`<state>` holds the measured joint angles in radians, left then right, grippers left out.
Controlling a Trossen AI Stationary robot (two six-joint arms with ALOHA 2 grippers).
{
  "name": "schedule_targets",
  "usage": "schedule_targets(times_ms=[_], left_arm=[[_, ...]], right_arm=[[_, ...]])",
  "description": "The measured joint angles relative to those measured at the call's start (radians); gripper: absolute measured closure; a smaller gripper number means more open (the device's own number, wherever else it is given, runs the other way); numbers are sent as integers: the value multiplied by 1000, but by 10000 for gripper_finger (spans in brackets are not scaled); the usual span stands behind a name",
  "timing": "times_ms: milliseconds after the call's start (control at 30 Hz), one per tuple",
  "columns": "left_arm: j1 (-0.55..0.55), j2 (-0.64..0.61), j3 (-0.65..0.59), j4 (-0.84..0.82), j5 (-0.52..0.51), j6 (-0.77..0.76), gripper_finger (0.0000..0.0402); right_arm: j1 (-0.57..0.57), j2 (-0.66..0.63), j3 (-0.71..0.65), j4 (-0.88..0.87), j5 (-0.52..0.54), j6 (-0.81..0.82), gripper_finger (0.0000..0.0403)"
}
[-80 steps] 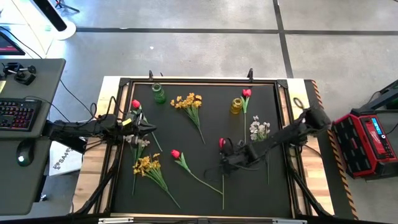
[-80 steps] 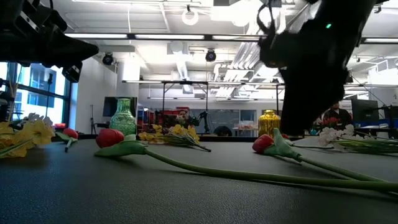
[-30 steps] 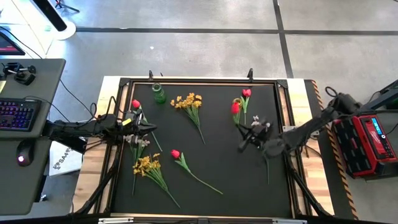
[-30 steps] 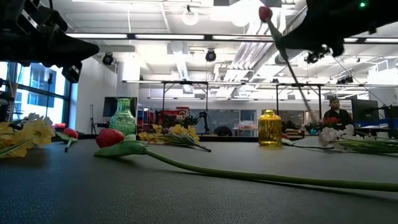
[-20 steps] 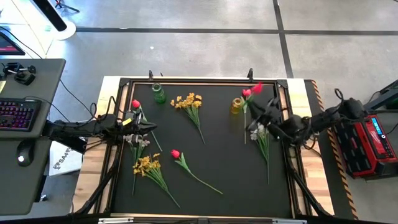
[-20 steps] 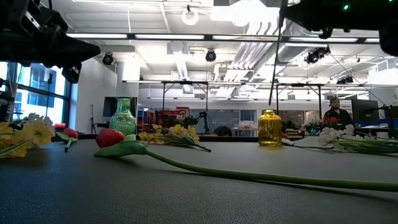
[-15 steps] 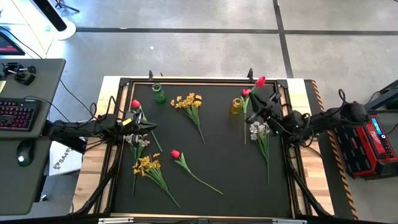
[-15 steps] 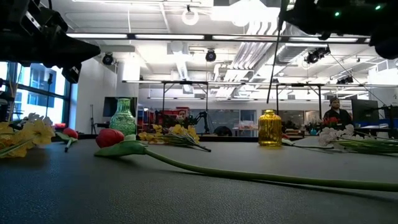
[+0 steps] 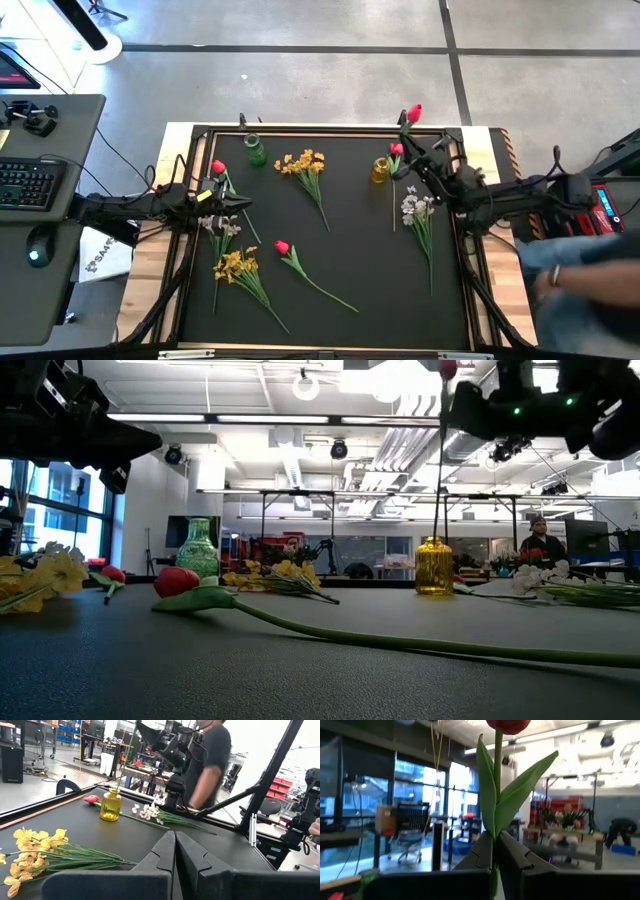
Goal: Sort flowers into vase by color
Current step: Put the bottom right pink flower into the yellow vase, then adjust the yellow vase
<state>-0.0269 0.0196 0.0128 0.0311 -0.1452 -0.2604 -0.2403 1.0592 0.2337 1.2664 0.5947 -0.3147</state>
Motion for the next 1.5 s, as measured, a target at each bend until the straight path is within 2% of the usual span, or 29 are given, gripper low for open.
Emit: schedule_targets(times_ms=[267, 467, 600, 733, 900, 1000, 1133, 1300, 1500], left_arm=[[0, 0, 0, 0, 0, 0, 401], [0, 0, 0, 1, 0, 0, 401], [0, 0, 0, 11, 0, 0, 402], [0, 0, 0, 26, 0, 0, 402], [0, 0, 0, 26, 0, 0, 401], [0, 0, 0, 26, -1, 1, 402], [0, 0, 0, 24, -11, 1, 401], [0, 0, 0, 16, -79, 2, 402], [0, 13, 0, 18, -142, 9, 402]], right_arm=[[-57, 0, 1, -110, -4, 150, 403], [-90, 0, 1, -261, -5, 268, 403], [-94, 0, 1, -305, -5, 289, 393], [-94, 0, 1, -306, -5, 289, 345], [-92, -1, 17, -363, -4, 281, 253], [-80, -8, 104, -573, 17, 292, 207], [-71, -7, 289, -1013, 49, 354, 171], [-71, -7, 509, -1514, 51, 520, 160], [-28, -8, 687, -1913, 49, 718, 160]])
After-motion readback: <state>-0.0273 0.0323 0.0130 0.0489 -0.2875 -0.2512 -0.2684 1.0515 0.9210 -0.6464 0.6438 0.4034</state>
